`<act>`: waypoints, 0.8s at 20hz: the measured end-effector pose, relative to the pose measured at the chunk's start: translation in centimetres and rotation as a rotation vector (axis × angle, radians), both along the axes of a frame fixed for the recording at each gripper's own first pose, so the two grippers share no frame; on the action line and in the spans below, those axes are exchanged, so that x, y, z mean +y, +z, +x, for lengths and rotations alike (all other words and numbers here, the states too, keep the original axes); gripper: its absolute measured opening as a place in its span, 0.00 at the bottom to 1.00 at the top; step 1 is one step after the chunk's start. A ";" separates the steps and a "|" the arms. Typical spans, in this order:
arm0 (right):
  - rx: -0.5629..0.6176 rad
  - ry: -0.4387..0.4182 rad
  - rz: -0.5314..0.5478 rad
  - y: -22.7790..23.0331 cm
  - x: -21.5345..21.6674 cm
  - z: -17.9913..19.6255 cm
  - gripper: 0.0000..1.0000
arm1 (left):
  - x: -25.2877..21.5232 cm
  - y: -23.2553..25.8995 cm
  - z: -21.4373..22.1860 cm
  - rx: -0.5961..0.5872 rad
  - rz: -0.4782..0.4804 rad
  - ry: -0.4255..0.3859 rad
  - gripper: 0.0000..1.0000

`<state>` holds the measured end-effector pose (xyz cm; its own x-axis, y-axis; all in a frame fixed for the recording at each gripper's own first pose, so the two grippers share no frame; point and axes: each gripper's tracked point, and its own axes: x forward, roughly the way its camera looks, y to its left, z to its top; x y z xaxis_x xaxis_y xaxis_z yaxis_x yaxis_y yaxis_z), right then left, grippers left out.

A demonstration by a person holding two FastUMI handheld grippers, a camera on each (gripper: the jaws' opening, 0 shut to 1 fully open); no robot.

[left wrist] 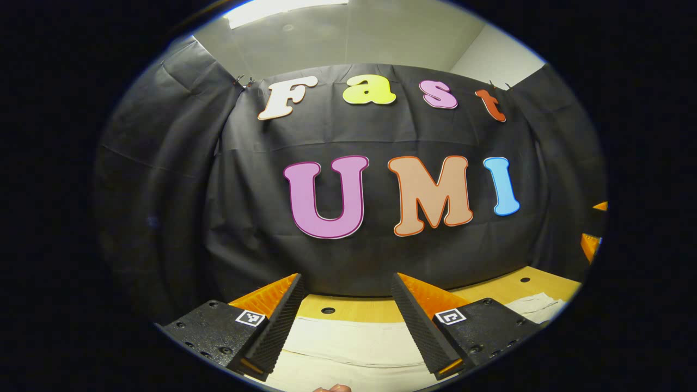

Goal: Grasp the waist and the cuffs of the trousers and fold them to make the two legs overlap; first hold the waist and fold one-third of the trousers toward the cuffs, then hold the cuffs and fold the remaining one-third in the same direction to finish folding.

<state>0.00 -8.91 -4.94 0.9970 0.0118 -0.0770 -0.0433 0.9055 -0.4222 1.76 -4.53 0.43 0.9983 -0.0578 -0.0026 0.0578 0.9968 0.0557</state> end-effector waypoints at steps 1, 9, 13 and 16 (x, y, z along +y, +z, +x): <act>0.023 0.014 -0.036 -1.1 -0.5 -0.7 0.98 | -0.2 0.0 -0.1 0.001 -0.002 0.000 0.97; 0.235 0.177 -0.405 -10.3 -4.0 -6.8 0.97 | -1.6 -1.2 -0.5 0.020 0.010 -0.007 0.96; 0.336 0.309 -0.535 -14.9 -4.2 -9.5 1.00 | -1.6 -2.1 -0.7 0.038 0.031 0.007 0.97; 0.419 0.396 -0.619 -19.0 -4.1 -12.7 0.97 | -1.7 -2.7 -0.9 0.047 0.040 0.014 0.99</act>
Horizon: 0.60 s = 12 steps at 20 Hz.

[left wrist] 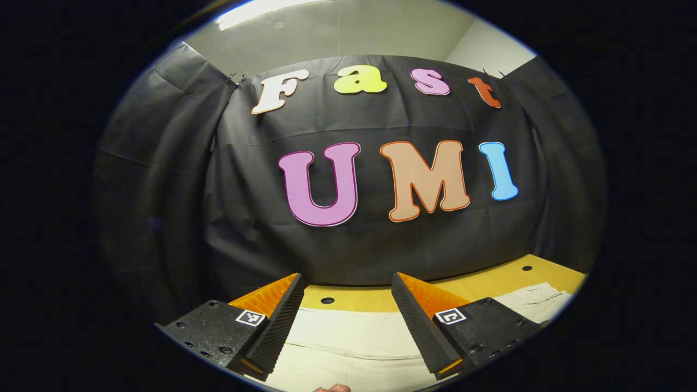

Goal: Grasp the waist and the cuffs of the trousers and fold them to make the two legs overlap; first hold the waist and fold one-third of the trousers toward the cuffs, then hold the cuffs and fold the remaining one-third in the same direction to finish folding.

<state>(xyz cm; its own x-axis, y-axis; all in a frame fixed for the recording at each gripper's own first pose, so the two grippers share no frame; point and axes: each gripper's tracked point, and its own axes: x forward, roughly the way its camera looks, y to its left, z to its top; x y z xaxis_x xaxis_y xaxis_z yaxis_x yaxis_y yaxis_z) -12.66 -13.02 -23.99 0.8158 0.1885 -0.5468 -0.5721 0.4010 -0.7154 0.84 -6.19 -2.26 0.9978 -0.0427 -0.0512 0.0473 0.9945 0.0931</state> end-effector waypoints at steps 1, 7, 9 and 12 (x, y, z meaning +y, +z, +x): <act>0.023 0.023 -0.018 -1.3 0.2 -0.7 0.97 | 0.0 -0.3 -0.1 0.008 -0.001 0.004 0.97; 0.163 0.138 -0.078 -7.2 1.8 -3.9 0.98 | 0.8 -2.2 -1.1 0.054 0.037 0.023 0.97; 0.205 0.149 -0.094 -8.6 2.0 -4.4 0.98 | 0.9 -2.6 -1.4 0.065 0.047 0.023 0.97; 0.216 0.155 -0.150 -9.7 1.9 -4.0 0.98 | 1.5 -2.9 -1.8 0.073 0.062 0.031 0.97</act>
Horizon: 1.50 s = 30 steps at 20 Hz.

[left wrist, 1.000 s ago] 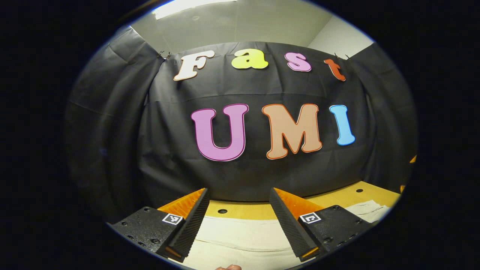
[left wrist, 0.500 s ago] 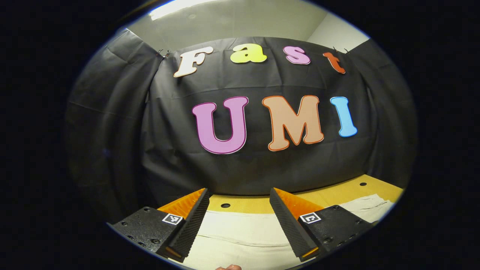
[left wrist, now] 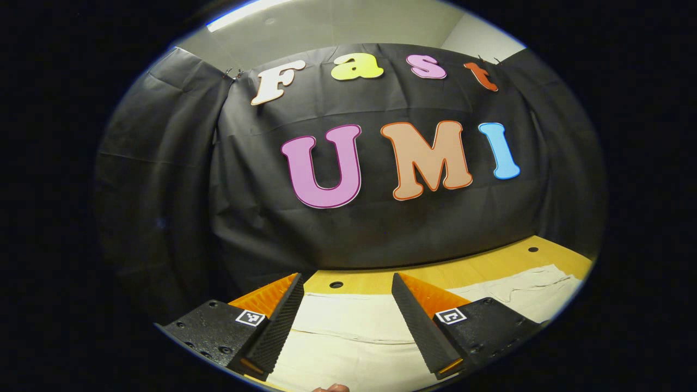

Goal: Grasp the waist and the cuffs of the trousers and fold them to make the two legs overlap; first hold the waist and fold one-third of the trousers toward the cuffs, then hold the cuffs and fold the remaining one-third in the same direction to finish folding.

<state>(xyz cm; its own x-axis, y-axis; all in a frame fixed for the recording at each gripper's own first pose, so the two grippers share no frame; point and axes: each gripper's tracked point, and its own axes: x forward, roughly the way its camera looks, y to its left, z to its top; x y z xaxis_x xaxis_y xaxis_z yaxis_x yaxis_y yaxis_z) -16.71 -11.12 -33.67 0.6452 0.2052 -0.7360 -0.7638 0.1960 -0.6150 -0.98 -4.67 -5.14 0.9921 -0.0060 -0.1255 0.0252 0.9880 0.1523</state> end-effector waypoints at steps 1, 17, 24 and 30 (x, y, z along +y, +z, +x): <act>-0.008 0.013 -0.015 -0.3 0.2 0.7 0.96 | 0.4 0.0 -0.1 0.002 0.005 0.007 0.97; 0.028 -0.045 -0.085 -4.1 1.5 4.7 0.12 | 3.5 -2.0 -1.1 0.026 0.099 0.030 0.97; 0.000 -0.056 -0.114 -4.2 2.0 4.6 0.10 | 7.2 -6.2 -2.8 0.110 0.274 -0.014 0.98; 0.013 -0.124 -0.095 -4.4 1.8 4.9 0.09 | 11.2 -10.8 -5.3 0.215 0.441 -0.058 0.96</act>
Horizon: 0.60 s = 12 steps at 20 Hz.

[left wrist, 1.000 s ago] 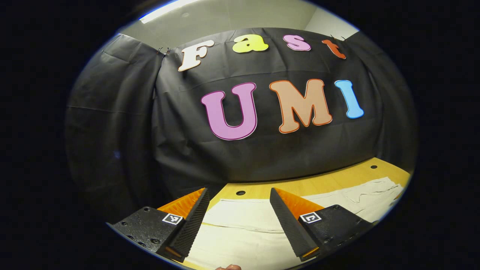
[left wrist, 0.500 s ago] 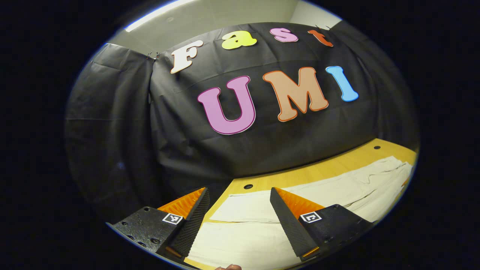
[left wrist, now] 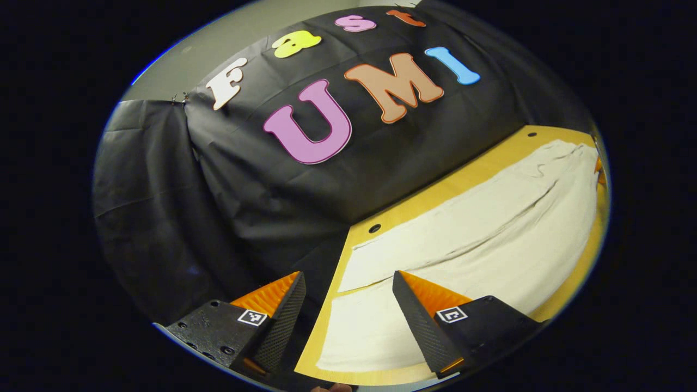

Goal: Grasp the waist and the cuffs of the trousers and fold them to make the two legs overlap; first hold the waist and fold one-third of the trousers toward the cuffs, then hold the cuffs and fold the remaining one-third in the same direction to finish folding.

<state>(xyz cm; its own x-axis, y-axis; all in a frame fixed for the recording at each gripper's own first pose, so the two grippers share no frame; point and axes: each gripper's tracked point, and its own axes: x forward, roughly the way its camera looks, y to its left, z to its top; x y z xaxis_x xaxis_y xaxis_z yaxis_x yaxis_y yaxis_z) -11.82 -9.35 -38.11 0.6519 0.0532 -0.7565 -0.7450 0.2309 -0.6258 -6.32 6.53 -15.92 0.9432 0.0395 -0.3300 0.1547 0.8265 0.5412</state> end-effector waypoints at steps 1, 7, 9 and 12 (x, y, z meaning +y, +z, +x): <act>-0.001 0.005 -0.003 -0.1 0.0 0.0 0.09 | 0.3 -0.6 -0.3 0.017 0.010 -0.008 0.96; -0.020 0.008 -0.011 -0.1 0.0 0.0 0.09 | 2.4 -5.5 -2.9 0.149 0.223 -0.134 0.97; -0.031 0.011 -0.014 -0.1 0.0 0.0 0.09 | 3.0 -7.6 -4.2 0.212 0.291 -0.195 0.97; -0.042 0.014 -0.018 -0.1 0.0 0.1 0.09 | 3.1 -10.3 -6.0 0.302 0.350 -0.279 0.97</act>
